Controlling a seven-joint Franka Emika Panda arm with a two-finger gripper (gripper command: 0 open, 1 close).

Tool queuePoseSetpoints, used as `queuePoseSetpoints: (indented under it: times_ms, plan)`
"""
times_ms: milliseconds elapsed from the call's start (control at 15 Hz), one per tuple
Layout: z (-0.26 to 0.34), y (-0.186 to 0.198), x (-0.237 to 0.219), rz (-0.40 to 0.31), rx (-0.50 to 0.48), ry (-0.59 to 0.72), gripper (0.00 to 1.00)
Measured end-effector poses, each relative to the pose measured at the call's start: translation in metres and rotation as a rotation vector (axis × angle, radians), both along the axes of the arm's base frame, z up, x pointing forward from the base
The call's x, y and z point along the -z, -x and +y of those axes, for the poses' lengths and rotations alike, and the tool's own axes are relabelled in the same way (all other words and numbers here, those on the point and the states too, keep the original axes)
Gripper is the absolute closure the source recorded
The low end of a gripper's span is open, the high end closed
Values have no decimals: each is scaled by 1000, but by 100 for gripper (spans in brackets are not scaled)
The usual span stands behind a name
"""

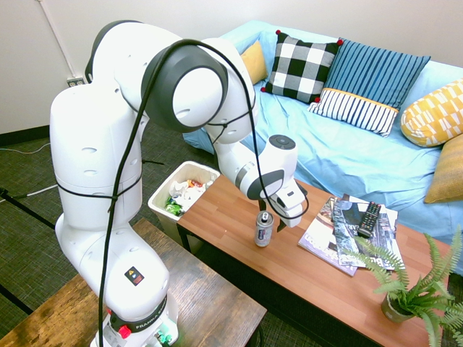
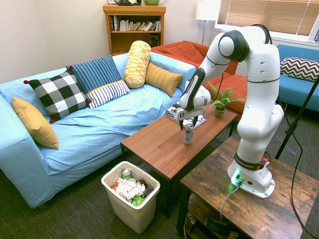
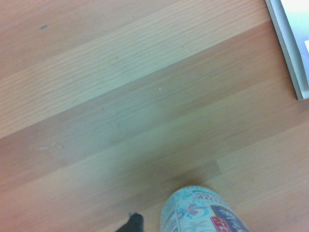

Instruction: Throw the can in the trash bin

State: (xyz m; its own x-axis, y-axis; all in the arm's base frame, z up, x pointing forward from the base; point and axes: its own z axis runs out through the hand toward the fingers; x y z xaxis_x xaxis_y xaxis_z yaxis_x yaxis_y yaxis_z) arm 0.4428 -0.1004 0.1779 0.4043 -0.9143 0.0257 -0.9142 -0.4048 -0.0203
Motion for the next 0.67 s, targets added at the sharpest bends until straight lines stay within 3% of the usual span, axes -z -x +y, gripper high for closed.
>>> queuePoseSetpoints:
  times_ms: [67,667]
  plan:
    - [0,0,0,1,2,0,100]
    - [7,11,9,25,12,-20,100]
